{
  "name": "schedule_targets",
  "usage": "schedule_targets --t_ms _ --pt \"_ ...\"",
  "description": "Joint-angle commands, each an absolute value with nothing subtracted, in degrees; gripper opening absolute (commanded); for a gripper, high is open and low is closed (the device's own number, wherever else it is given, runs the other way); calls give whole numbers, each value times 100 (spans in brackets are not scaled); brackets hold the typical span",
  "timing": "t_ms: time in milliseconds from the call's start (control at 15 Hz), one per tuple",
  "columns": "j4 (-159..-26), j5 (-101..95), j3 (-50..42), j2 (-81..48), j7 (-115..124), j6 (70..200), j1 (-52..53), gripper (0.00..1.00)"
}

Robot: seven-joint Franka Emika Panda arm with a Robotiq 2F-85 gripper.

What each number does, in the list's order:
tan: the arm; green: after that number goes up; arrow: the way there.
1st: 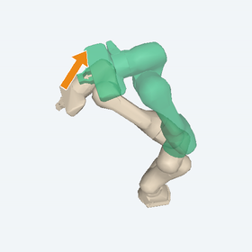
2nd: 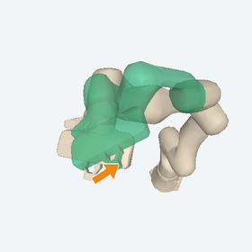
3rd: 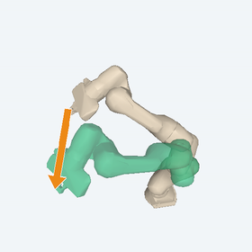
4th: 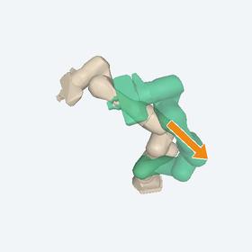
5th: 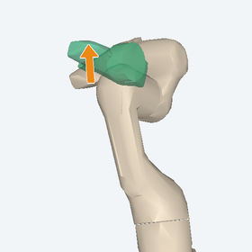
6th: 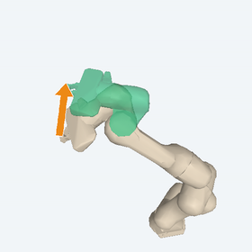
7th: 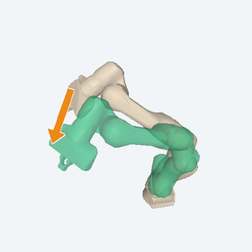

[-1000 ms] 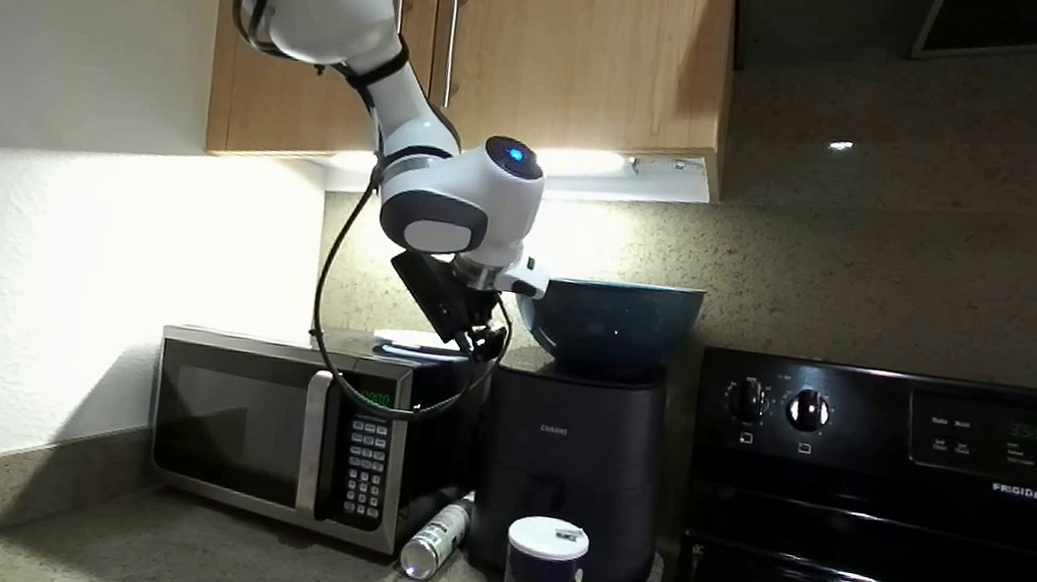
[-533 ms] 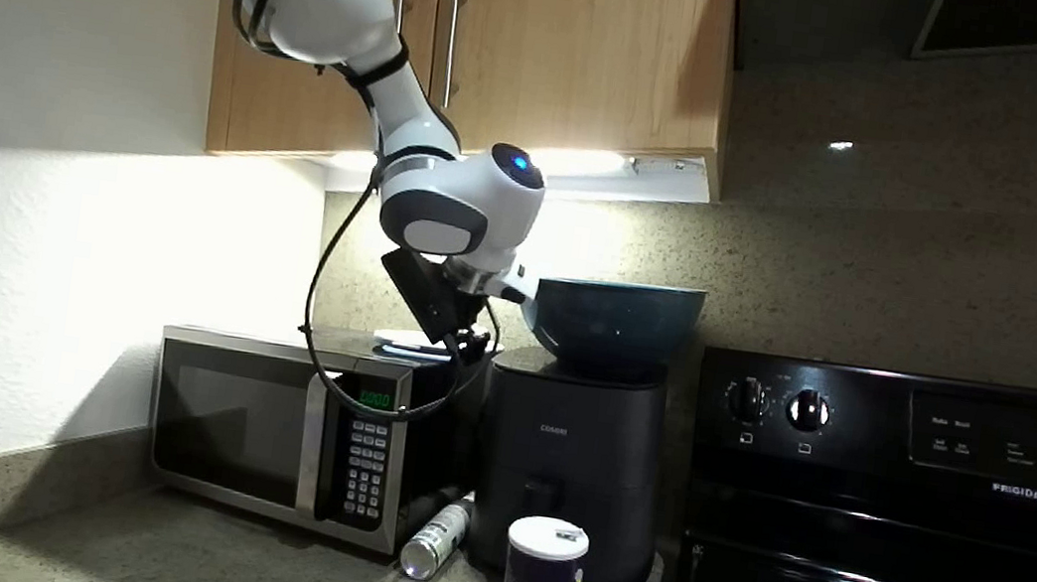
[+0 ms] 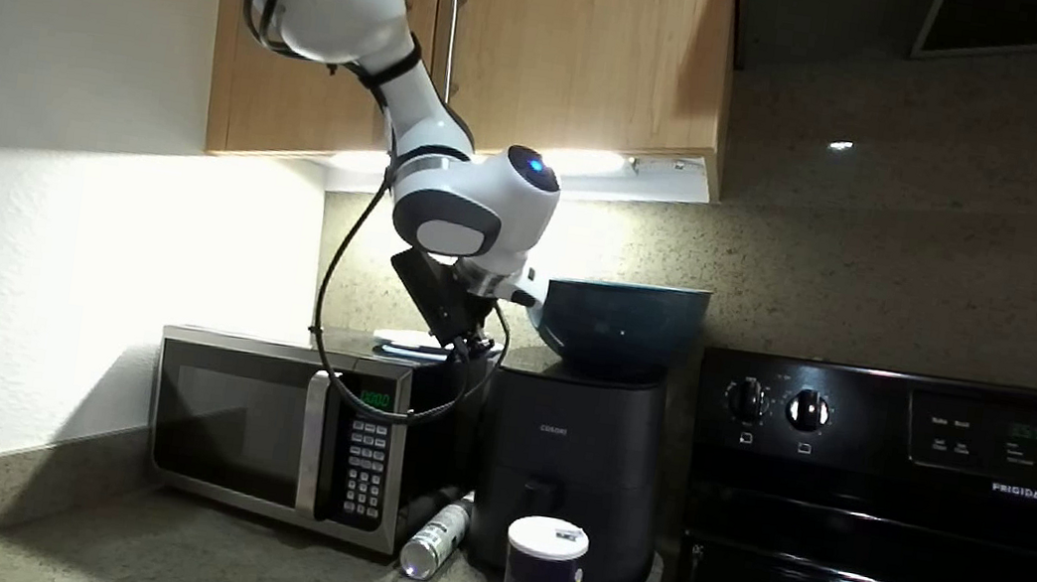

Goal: Flip over the plate

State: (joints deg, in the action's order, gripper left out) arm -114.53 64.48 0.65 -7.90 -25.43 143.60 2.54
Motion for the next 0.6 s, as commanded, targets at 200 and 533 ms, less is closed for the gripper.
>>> schedule_targets --t_ms 200,533 --pt "-11454 6668 221 -685 -2925 14025 147 8" --pt "-11552 6871 234 -533 -3024 14150 157 7"
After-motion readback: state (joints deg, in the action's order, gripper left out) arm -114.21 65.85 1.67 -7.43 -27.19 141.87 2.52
